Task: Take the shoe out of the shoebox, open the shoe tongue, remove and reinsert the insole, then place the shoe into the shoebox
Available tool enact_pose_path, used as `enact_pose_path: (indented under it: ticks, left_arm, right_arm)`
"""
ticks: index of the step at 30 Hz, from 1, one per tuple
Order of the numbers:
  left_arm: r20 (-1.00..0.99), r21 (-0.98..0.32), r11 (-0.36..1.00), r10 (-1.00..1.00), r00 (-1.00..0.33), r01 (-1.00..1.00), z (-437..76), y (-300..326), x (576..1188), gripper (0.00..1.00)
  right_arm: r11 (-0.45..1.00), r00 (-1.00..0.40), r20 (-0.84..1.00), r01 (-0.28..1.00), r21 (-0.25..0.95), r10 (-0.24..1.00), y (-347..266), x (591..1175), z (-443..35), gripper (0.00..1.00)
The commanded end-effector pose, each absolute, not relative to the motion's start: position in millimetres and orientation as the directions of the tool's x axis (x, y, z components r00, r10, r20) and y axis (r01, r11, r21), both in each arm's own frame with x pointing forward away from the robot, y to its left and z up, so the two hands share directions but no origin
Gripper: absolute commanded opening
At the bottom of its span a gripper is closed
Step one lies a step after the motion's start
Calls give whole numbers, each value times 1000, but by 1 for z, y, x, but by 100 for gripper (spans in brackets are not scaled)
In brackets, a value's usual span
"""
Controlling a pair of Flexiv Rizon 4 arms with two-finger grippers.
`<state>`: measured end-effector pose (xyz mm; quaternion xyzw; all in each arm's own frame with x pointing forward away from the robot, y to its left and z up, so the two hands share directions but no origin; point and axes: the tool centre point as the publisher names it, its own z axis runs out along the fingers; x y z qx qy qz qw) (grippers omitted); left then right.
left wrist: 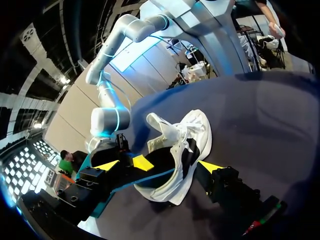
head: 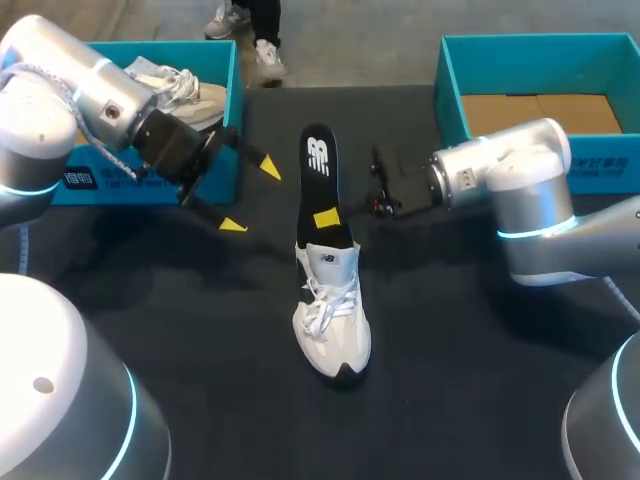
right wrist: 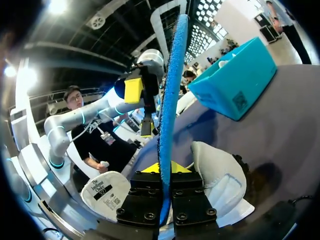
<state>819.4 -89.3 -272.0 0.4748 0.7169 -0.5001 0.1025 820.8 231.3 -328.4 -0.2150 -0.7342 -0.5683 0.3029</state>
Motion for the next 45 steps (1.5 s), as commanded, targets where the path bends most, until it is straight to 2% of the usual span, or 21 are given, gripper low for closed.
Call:
enact_pose_path:
  ticks: [1, 14, 15, 16, 18, 20, 29, 34, 37, 38, 39, 40, 45]
  left_arm:
    - [-620, -615, 55, 582, -525, 787, -270, -89, 818, 100]
    - [-617, -620, 46, 588, -524, 783, -272, -93, 818, 100]
    - [-616, -621, 45, 589, -523, 783, -272, -93, 818, 100]
    - [-617, -621, 44, 589, -522, 783, -272, -94, 819, 100]
    - [-617, -620, 43, 590, -521, 783, -272, -94, 819, 100]
    - [-618, -619, 42, 591, -519, 784, -272, -94, 819, 100]
    - [-620, -617, 43, 588, -520, 786, -273, -90, 816, 100]
    - [-624, -613, 45, 584, -519, 789, -272, -88, 814, 100]
    - [-625, -612, 48, 583, -519, 790, -272, -87, 814, 100]
    - [-625, -611, 49, 582, -520, 790, -272, -86, 814, 100]
    - [-626, -611, 50, 581, -520, 790, -272, -86, 813, 100]
    - [-626, -611, 50, 581, -520, 790, -272, -86, 813, 100]
    - [-624, -612, 52, 581, -522, 789, -273, -85, 813, 100]
  right_arm:
    - [284, -709, 704, 670, 686, -28, 229, 813, -333, 0]
    - [300, -658, 753, 714, 633, -22, 227, 789, -349, 0]
    - [300, -657, 754, 714, 632, -22, 227, 789, -349, 8]
    - [299, -659, 752, 713, 634, -21, 228, 789, -348, 24]
    - [292, -672, 740, 706, 646, -11, 228, 791, -345, 32]
    - [284, -689, 725, 695, 661, -2, 227, 794, -340, 36]
    - [262, -741, 671, 651, 713, 13, 228, 813, -317, 40]
    - [278, -748, 664, 637, 719, -2, 231, 821, -318, 34]
    - [294, -740, 672, 640, 710, -14, 233, 822, -321, 23]
    - [300, -736, 677, 642, 706, -16, 234, 822, -322, 16]
    - [305, -733, 680, 644, 702, -17, 234, 822, -324, 3]
    - [311, -728, 686, 648, 695, -17, 234, 822, -325, 0]
    - [347, -703, 711, 661, 665, -23, 237, 816, -328, 0]
